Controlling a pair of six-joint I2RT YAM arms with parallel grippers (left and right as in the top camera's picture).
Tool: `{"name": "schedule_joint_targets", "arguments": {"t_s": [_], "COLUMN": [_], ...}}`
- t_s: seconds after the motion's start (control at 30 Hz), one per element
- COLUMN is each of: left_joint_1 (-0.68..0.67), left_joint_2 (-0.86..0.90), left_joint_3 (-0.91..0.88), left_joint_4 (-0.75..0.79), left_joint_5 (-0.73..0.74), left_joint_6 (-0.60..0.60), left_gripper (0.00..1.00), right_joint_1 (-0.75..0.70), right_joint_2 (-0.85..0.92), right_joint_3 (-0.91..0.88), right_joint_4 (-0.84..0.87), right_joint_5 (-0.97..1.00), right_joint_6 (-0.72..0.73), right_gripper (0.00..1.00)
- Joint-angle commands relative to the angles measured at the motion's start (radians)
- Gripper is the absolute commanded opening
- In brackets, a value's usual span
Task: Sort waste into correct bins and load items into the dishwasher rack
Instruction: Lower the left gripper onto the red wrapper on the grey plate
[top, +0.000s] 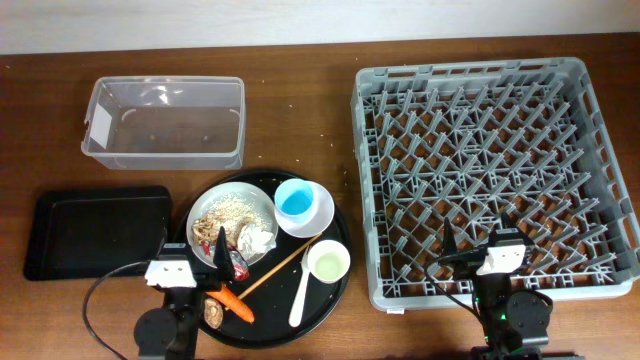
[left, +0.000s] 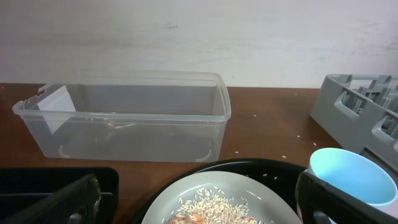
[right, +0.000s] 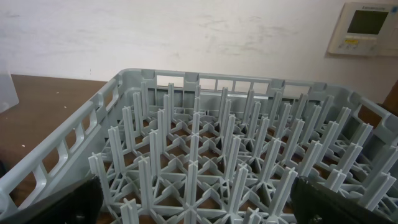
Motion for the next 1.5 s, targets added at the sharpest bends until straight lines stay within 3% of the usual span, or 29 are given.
{"name": "schedule_joint_targets", "arguments": {"t_s": [0.0,1.2,1.33,1.43,1.47], "left_joint_1": [-0.004,-0.004,-0.004,-0.004,-0.004], "left_joint_2": [0.0,0.0,0.0,0.0,0.0], "left_joint_3": [-0.002,-0.002,-0.001,0.032,0.075], "left_joint_4": [-0.006,-0.001,-0.004,-0.066,-0.149], "left_joint_5": [0.015,0.013,0.034,0.034,0.034], "left_joint_6": [-0.006,-0.006,-0.018,-0.018,-0.018], "left_gripper": [1.0,1.0,1.0,1.0,1.0], "right_joint_1": [0.005,0.005,0.005,0.005,0.005], "right_joint_2": [-0.003,-0.003,-0.003,-0.003,-0.003], "right_joint_3": [-0.005,-0.005,-0.004,0.035,0.069], "right_joint_4": [-0.006,-0.006,0.011,-0.026,-0.07], "right_joint_5": [0.009,0.008,-0.003,-0.107,-0.125], "right_joint_6": [-0.003,-0.003,0.171,0.178,0.179], "right_gripper": [0.98,0.98,0.98,0.98,0.98]}}
